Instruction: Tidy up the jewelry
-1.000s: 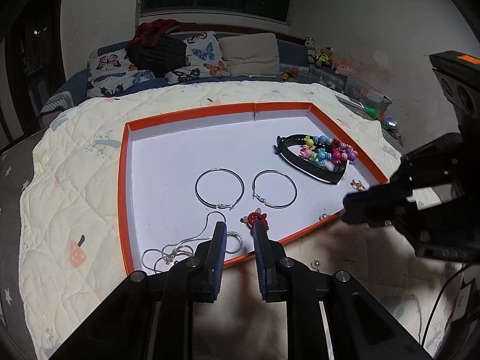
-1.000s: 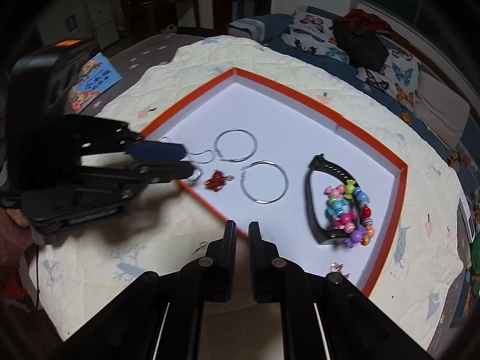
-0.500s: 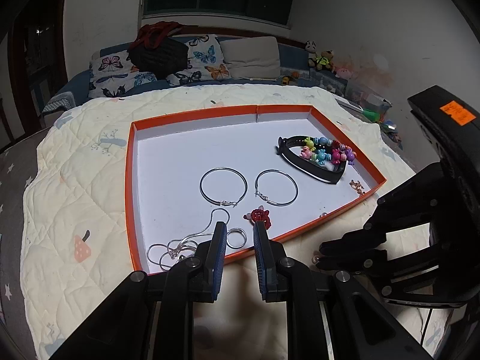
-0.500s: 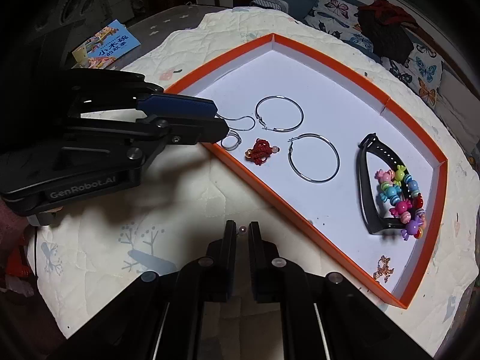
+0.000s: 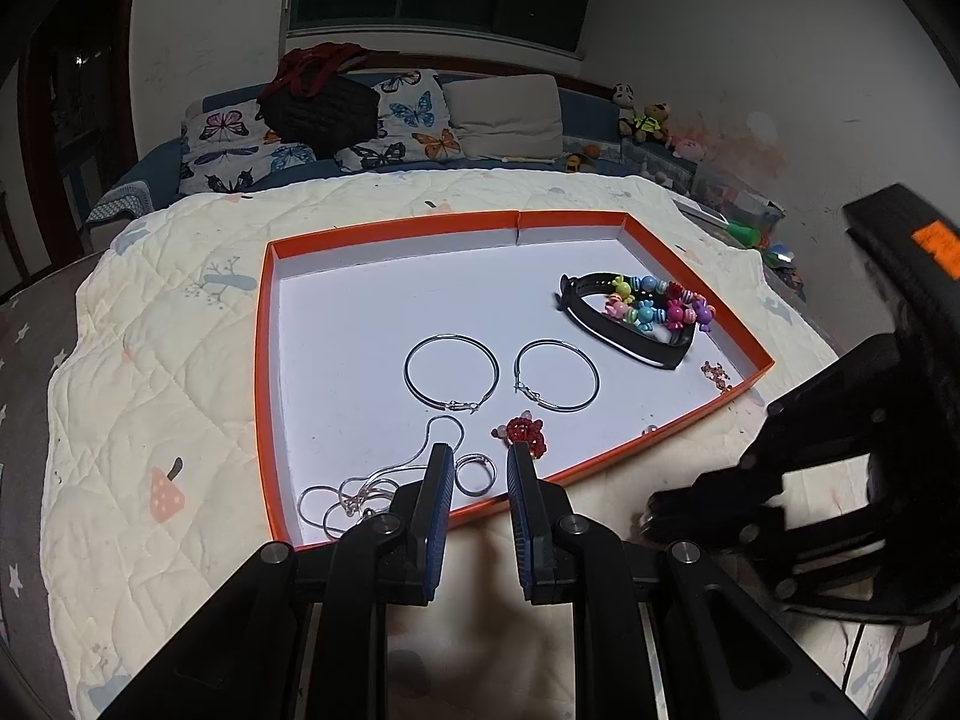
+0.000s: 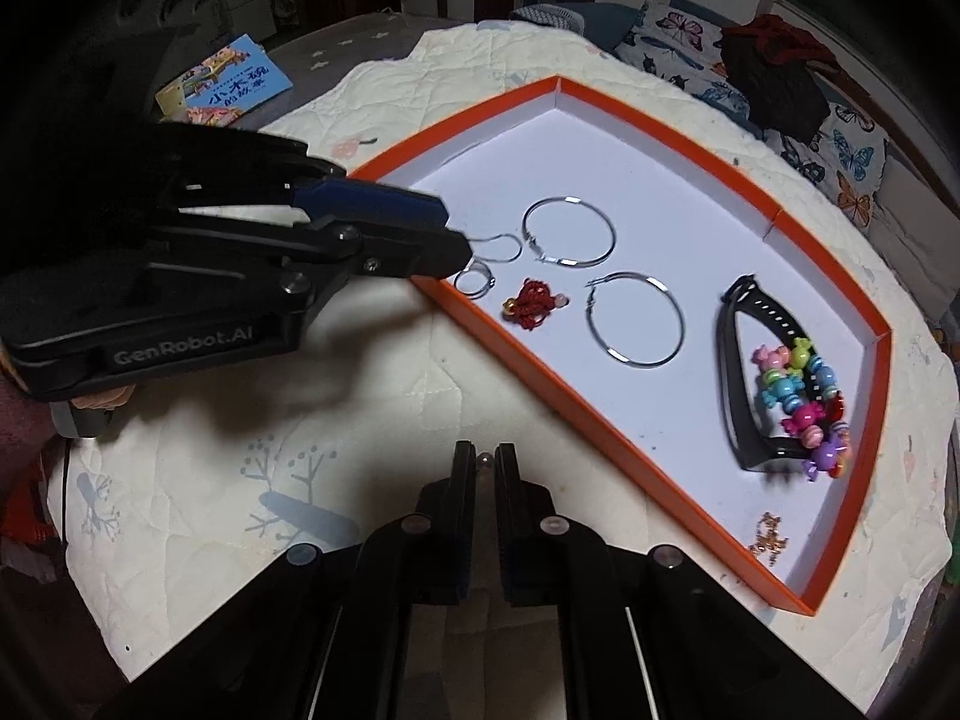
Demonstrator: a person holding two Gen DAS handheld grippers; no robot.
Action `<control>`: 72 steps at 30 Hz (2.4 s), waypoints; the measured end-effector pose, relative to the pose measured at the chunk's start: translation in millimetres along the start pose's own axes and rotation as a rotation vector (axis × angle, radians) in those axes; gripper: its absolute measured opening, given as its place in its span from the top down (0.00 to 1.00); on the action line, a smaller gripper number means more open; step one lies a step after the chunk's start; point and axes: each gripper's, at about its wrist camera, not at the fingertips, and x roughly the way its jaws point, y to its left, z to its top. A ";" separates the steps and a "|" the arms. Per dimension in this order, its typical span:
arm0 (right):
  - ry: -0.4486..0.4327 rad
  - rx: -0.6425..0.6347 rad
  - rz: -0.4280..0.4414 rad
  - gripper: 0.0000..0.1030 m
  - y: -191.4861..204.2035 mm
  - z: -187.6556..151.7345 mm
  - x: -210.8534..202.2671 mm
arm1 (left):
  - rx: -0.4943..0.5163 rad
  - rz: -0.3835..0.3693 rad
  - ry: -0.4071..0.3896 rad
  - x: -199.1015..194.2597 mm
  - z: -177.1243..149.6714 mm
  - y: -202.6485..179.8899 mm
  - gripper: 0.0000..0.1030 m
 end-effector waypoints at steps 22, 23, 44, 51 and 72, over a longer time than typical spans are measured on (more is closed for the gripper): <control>-0.097 0.212 -0.042 0.92 -53.2 17.4 -9.0 | -0.021 0.038 0.014 -5.6 -4.3 -3.9 0.51; -0.100 0.216 -0.041 0.92 -53.7 16.6 -10.3 | -0.022 0.041 0.012 -7.0 -5.0 -4.3 0.47; -0.162 0.271 -0.169 0.84 -19.6 -20.5 -47.6 | -0.055 0.118 -0.046 -77.8 -35.6 -22.8 0.01; -0.176 0.338 -0.168 0.73 -6.5 -42.6 -55.7 | -0.025 0.177 -0.063 -105.0 -49.6 -36.9 0.00; -0.174 0.414 -0.207 0.49 17.1 -75.4 -66.4 | -0.093 0.207 -0.043 -136.4 -83.1 -41.4 0.00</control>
